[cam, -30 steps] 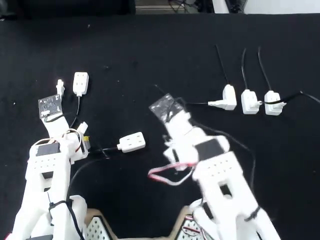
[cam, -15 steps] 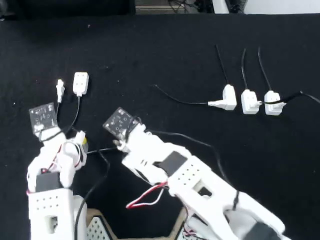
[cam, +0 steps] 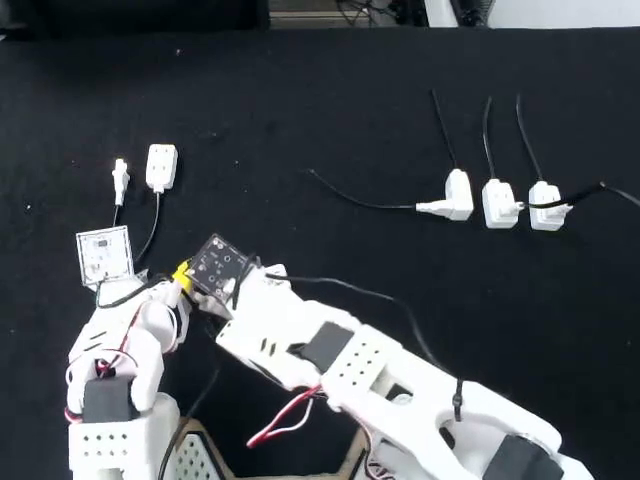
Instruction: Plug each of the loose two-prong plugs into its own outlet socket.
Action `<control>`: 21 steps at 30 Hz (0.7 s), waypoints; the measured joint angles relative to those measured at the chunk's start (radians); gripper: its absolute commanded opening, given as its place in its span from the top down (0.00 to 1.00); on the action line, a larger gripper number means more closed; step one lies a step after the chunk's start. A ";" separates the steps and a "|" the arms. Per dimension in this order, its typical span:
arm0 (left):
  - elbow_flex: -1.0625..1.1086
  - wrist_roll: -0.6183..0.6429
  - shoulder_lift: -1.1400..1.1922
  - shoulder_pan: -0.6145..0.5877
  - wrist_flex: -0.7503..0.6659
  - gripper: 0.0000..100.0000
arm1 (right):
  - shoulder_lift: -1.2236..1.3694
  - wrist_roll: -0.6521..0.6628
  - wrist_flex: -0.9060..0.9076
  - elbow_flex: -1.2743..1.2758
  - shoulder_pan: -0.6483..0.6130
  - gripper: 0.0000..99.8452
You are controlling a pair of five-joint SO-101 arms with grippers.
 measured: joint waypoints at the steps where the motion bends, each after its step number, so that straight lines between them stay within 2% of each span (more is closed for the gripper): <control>1: 0.000 0.002 0.000 0.003 0.000 0.81 | 0.000 0.000 -0.006 0.000 -0.002 0.99; 14: 0.025 -0.028 -0.011 0.017 -0.006 0.81 | -0.002 0.000 -0.012 0.009 -0.009 0.99; 21: 0.031 -0.080 -0.012 0.083 -0.006 0.81 | -0.167 0.000 0.069 0.068 -0.008 0.99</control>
